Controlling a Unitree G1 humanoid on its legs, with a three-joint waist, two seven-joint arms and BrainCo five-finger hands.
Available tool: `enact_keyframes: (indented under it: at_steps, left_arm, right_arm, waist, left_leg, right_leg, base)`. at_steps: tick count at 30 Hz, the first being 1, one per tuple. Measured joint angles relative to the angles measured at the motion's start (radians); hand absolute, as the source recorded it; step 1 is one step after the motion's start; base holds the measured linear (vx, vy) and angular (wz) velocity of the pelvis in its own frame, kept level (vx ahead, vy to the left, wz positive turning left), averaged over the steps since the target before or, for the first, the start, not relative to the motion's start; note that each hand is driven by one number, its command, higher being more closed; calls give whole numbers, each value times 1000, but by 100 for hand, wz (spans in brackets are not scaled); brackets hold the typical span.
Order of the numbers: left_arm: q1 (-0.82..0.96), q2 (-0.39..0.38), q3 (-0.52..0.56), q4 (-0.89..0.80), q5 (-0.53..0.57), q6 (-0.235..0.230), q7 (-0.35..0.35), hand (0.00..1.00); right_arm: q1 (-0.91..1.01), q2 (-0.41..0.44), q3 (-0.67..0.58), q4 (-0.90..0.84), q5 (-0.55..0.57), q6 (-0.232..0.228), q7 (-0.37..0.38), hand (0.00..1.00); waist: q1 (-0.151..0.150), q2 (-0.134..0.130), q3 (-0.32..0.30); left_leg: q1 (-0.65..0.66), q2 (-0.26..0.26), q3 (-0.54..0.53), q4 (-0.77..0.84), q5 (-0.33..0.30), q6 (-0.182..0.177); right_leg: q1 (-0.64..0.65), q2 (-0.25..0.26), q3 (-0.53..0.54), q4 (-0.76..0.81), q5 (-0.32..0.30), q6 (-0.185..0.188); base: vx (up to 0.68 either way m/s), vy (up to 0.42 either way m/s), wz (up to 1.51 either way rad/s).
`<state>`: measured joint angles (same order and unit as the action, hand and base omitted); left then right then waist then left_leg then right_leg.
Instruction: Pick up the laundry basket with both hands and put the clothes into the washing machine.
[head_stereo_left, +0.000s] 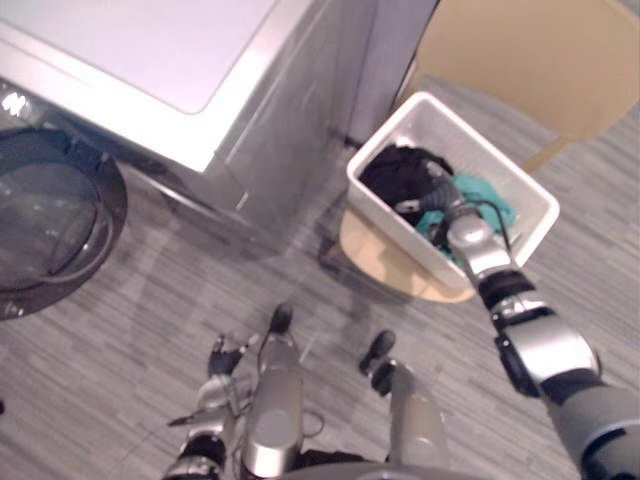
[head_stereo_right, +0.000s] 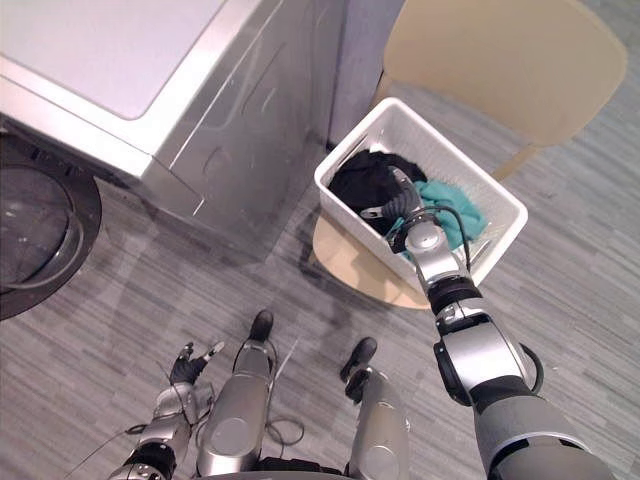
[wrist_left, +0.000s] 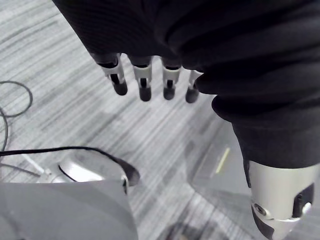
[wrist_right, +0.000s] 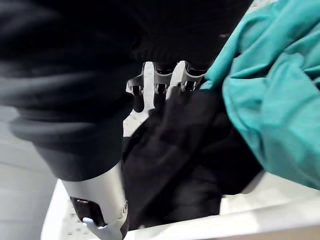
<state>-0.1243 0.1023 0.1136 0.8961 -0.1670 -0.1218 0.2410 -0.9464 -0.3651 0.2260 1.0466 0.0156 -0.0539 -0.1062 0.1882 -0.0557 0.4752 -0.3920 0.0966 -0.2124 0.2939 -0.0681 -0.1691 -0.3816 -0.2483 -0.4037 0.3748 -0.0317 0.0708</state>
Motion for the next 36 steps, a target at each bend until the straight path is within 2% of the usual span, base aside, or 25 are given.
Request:
enact_keyframes:
  at_steps: [6,13,22,25,30,33,36]
  left_arm:
    - [-15,-24,-1,-6,-2,-8,29,0]
    - [-21,-60,-5,-41,-20,-15,45,0]
    - [-36,-57,-65,-44,-39,-19,49,0]
    - [-55,-59,-86,-44,-39,-18,49,0]
    - [-60,-50,-113,-45,-46,-19,48,0]
    - [-75,-51,-121,-50,-58,-19,48,0]
    - [-74,-52,-123,-70,-59,-19,47,0]
  right_arm:
    - [-57,-16,-36,8,-36,21,-57,0]
    - [-86,-42,-70,8,-35,28,-107,0]
    - [-138,-50,-70,8,-36,28,-113,0]
    - [-152,-71,-70,41,-46,31,-112,0]
    - [-194,-81,-57,117,-110,36,-106,0]
    - [-195,-111,-49,158,-136,43,-105,0]
    - [-196,-127,-48,170,-158,45,-105,0]
  waist:
    - [5,24,14]
    - [4,27,15]
    - [3,32,14]
    - [15,49,11]
    - [24,55,10]
    - [50,59,10]
    - [57,67,10]
  left_leg:
    - [-33,5,18,-7,12,3]
    - [-50,5,19,-13,18,3]
    - [-77,9,10,-12,18,3]
    - [-100,9,-7,-9,19,2]
    - [-132,8,-28,-9,30,3]
    - [-163,12,-42,-10,38,2]
    - [-202,12,-67,-12,42,2]
  right_leg:
    - [-66,-18,13,45,-15,-10]
    - [-79,-25,-7,47,-17,-10]
    - [-79,-14,-27,6,-9,-9]
    - [-79,-7,-44,-14,2,-5]
    - [-75,8,-63,-70,29,-4]
    - [-76,26,-79,-121,55,-5]
    - [-80,40,-109,-166,77,-6]
  base:
    - [-34,-25,-5]
    - [50,-8,3]
    - [42,-5,3]
    - [46,-9,9]
    - [34,-5,5]
    - [8,-11,8]
    - [-14,-15,14]
